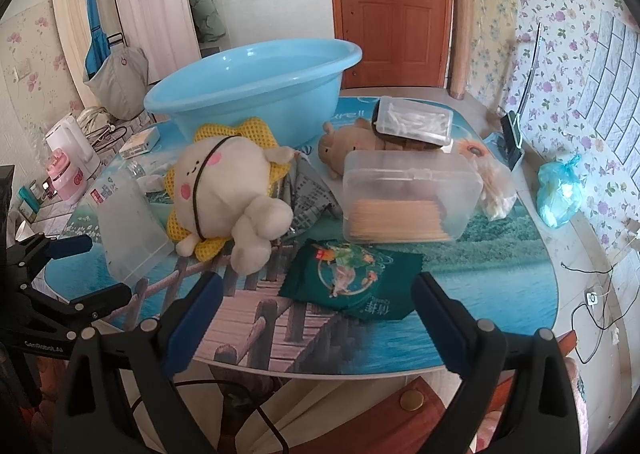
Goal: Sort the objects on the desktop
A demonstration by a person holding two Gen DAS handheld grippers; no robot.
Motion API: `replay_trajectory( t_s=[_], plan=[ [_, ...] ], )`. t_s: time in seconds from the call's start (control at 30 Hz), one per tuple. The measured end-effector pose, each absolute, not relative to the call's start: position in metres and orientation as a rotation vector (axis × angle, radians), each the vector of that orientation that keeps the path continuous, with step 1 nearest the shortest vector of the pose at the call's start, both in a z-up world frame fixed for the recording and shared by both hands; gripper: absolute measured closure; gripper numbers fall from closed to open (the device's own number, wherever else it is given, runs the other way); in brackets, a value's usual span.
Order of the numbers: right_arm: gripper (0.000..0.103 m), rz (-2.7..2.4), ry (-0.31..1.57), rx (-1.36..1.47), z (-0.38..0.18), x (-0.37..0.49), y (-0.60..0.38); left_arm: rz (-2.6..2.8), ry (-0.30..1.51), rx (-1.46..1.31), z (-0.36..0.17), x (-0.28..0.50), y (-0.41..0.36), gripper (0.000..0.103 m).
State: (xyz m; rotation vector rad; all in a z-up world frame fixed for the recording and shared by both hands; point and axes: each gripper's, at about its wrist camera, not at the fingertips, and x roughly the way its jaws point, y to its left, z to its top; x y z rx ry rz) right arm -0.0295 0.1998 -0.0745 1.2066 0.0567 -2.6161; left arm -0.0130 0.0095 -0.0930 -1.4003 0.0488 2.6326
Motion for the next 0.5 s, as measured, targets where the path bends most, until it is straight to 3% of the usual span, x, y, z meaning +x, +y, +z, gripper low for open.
replay_trajectory(
  t_s=[0.5],
  plan=[
    [0.012,-2.604,0.062,1.223,-0.0802,-0.0280,0.1959,2.633,0.015,-1.407,-0.0960,-0.0085,-0.0002,0.000]
  ],
)
